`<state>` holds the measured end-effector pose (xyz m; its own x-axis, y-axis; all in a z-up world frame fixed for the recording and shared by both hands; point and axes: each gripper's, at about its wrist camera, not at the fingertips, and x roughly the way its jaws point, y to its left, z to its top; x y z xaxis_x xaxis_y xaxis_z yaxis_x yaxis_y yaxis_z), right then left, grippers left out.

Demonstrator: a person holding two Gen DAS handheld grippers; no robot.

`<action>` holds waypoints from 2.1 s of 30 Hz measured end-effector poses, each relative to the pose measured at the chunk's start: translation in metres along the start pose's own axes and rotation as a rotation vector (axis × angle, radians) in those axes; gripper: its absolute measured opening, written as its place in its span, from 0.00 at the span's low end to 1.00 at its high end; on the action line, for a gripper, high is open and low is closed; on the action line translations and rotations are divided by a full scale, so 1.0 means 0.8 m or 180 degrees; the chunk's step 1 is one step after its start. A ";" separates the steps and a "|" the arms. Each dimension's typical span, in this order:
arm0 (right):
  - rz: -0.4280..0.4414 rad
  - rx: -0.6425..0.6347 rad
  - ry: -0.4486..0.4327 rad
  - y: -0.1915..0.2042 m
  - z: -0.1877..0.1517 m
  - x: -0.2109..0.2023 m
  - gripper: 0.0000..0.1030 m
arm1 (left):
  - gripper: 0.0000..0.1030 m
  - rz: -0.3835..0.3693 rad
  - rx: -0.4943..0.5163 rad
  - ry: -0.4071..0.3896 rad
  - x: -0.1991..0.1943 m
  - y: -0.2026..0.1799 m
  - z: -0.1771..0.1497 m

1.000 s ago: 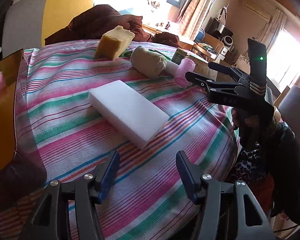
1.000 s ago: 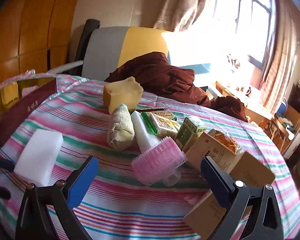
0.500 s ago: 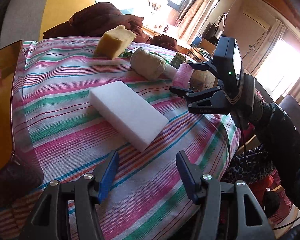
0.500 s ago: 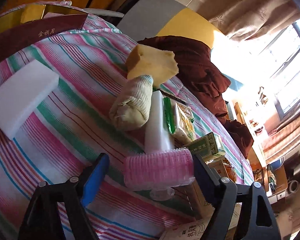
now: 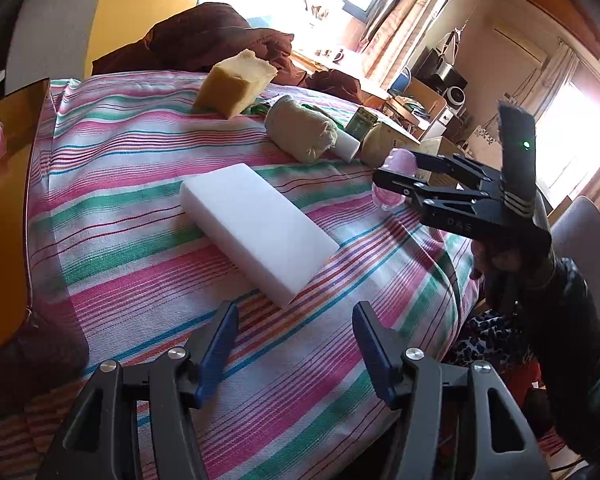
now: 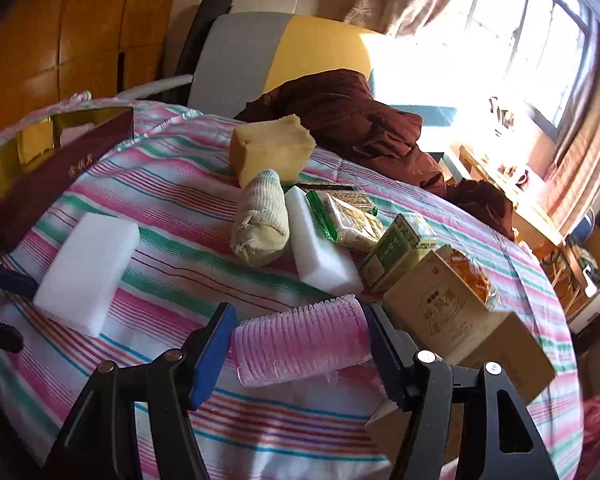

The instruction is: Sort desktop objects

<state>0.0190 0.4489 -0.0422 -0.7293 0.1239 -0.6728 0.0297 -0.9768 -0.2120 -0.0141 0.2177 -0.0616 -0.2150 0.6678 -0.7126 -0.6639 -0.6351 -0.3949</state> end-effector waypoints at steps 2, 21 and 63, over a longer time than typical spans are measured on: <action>0.0031 0.0209 -0.0057 0.000 -0.009 -0.012 0.65 | 0.59 0.0015 -0.0060 0.0011 0.000 -0.001 0.006; 0.0205 0.0880 -0.0610 0.010 -0.058 -0.059 0.65 | 0.76 0.0671 -0.0517 0.0401 0.051 -0.024 0.082; 0.0411 0.1085 -0.0702 0.025 -0.049 -0.061 0.65 | 0.66 0.0717 -0.0055 -0.0134 -0.007 -0.015 0.050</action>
<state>0.0818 0.4299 -0.0414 -0.8644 -0.0075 -0.5028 -0.0702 -0.9883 0.1356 -0.0335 0.2372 -0.0297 -0.3865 0.5237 -0.7592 -0.5834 -0.7764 -0.2385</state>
